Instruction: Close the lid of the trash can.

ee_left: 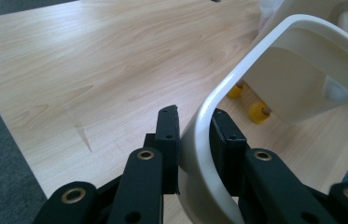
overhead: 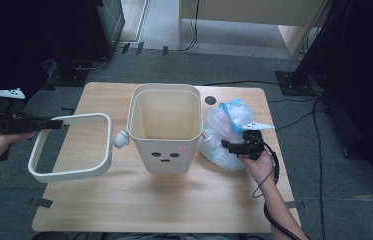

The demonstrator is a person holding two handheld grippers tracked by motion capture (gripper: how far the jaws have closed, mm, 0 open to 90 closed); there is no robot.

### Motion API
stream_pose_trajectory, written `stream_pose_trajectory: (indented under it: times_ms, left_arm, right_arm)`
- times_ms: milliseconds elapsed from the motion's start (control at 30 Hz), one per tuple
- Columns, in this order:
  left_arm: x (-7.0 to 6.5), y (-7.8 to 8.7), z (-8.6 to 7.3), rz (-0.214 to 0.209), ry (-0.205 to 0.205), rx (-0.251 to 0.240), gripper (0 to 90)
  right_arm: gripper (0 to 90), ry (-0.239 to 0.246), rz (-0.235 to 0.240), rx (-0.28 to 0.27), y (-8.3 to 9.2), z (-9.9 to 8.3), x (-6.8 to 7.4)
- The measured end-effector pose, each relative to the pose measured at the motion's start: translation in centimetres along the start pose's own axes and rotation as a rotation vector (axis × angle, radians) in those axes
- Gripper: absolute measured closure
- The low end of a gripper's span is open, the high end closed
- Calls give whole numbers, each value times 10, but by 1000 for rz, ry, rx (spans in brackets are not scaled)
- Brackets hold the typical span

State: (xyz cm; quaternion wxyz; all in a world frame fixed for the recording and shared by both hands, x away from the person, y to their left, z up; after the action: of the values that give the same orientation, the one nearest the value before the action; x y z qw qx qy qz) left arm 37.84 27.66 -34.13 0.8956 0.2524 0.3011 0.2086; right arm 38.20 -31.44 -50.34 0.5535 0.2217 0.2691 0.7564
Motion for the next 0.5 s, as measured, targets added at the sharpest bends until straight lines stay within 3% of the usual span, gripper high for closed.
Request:
stream_pose_trajectory:
  times_ms: [500]
  left_arm:
    - [-15, -7, 33, -6, -16, 7, 754]
  right_arm:
    - [264, -7, -1, 1, 0, 0, 0]
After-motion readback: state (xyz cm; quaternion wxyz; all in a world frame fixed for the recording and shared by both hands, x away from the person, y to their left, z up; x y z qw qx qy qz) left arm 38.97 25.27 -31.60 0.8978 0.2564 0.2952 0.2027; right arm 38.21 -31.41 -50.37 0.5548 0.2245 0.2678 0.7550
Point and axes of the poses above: each handheld gripper's, and its own axes: y roughly backward along the jaws, z roughly out of its top, x roughly to its left, the point moved 5 cm from there along -y, roughly forward along the jaws, and after that the axes turned 14 degrees about -z, right-handed, at the moved point
